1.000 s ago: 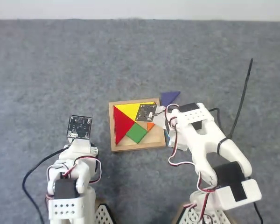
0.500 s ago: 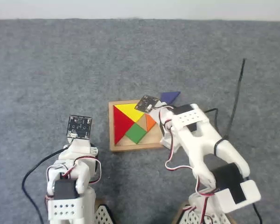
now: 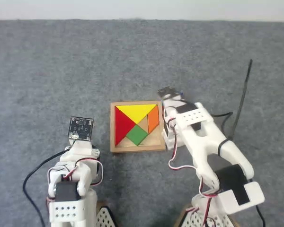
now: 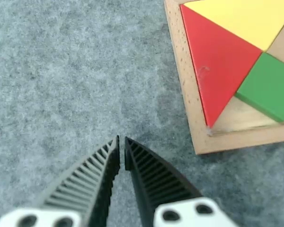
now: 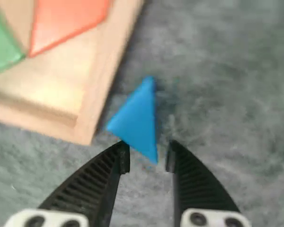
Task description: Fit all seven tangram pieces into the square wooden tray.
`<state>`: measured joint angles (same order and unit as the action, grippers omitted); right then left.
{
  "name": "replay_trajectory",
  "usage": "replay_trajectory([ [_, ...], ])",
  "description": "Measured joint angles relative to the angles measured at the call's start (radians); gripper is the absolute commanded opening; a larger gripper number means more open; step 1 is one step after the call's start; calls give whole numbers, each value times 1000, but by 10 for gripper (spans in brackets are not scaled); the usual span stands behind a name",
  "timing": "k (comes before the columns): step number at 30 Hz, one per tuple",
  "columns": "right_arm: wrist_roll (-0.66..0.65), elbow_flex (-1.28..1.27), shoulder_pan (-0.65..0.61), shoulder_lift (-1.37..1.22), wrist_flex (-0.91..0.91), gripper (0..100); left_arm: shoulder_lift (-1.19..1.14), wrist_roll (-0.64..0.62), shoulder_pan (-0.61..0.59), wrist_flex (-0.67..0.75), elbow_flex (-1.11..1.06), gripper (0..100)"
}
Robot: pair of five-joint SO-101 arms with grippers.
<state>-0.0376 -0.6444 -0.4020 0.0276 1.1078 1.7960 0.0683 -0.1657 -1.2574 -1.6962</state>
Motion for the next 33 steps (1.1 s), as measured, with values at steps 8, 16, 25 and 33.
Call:
replay_trajectory([
  [8,242,31,81,0,8,124,0,0,0,0,0,21],
  [16,-37,31,-58,3,21,125,0,0,0,0,0,21],
  [25,-454,31,-104,28,34,300,0,0,0,0,0,21],
  [33,-463,31,-103,28,-15,303,0,0,0,0,0,21],
])
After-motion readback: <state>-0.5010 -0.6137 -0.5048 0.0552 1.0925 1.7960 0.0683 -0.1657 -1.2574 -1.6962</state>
